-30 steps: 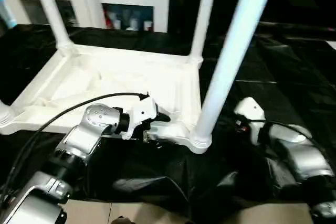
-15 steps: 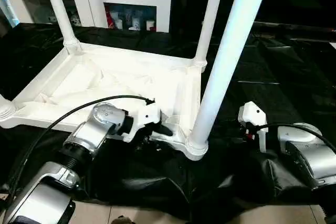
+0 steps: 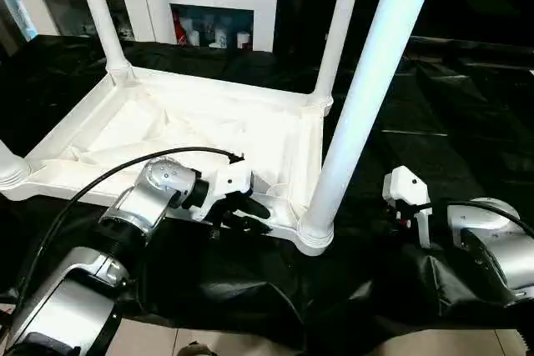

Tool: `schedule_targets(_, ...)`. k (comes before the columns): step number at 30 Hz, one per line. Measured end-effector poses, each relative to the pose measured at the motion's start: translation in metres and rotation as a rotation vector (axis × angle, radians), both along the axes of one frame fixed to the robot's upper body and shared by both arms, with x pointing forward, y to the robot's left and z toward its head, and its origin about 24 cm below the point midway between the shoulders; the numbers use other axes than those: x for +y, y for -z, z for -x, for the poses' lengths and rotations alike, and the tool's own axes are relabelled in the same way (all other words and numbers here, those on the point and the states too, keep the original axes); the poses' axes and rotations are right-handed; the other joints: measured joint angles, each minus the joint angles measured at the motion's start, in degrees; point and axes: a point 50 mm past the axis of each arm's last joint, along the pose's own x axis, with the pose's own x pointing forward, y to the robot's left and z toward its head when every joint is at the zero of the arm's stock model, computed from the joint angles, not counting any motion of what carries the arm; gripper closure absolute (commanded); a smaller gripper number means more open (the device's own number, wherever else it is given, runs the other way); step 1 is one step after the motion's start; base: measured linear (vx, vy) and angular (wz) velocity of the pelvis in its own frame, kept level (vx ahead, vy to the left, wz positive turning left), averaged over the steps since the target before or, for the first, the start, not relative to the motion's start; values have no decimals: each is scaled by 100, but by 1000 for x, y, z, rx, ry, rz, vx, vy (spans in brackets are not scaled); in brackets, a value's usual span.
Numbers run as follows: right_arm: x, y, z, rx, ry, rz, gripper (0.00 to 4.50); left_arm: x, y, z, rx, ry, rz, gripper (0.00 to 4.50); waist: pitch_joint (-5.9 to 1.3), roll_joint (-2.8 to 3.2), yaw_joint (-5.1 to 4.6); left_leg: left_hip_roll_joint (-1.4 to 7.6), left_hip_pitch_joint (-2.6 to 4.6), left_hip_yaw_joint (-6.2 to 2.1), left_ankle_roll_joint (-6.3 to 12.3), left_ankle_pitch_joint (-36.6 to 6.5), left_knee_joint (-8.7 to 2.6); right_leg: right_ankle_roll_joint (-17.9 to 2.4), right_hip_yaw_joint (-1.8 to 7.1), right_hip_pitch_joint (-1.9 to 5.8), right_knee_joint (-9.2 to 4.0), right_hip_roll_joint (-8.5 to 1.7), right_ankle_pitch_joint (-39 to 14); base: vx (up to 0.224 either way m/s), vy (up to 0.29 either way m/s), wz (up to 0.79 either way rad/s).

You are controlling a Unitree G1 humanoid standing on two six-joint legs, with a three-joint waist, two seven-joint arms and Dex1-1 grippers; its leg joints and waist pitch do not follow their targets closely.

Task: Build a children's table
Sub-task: Rotate table base

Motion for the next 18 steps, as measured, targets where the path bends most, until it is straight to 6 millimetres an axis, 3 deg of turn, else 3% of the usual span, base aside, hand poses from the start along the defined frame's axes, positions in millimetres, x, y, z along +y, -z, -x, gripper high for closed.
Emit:
schedule_targets(8,3,-3,1,-5,-10,-1,117,-2,0,0,-11,37,-34,393,-1,0,1,0,2,0,0,0,0,0,0,2,0,0,0,0,0,0)
schedule_targets(10,3,-3,1,-4,-11,-2,117,-1,-1,-1,-10,43,-38,425,-1,-1,1,0,2,0,0,0,0,0,0,3,-1,0,0,0,0,0)
schedule_targets(16,5,-2,0,-1,-5,-9,117,-1,-1,-1,33,35,-46,443,-2,0,-30,0,2,0,4,-4,-1,2,0,3,-3,0,-1,0,0,0)
schedule_targets(18,6,0,-2,18,33,-46,90,-2,-1,-1,60,-12,-48,450,-3,-1,-51,1,2,0,4,-4,-1,1,0,2,-2,0,0,0,0,0)
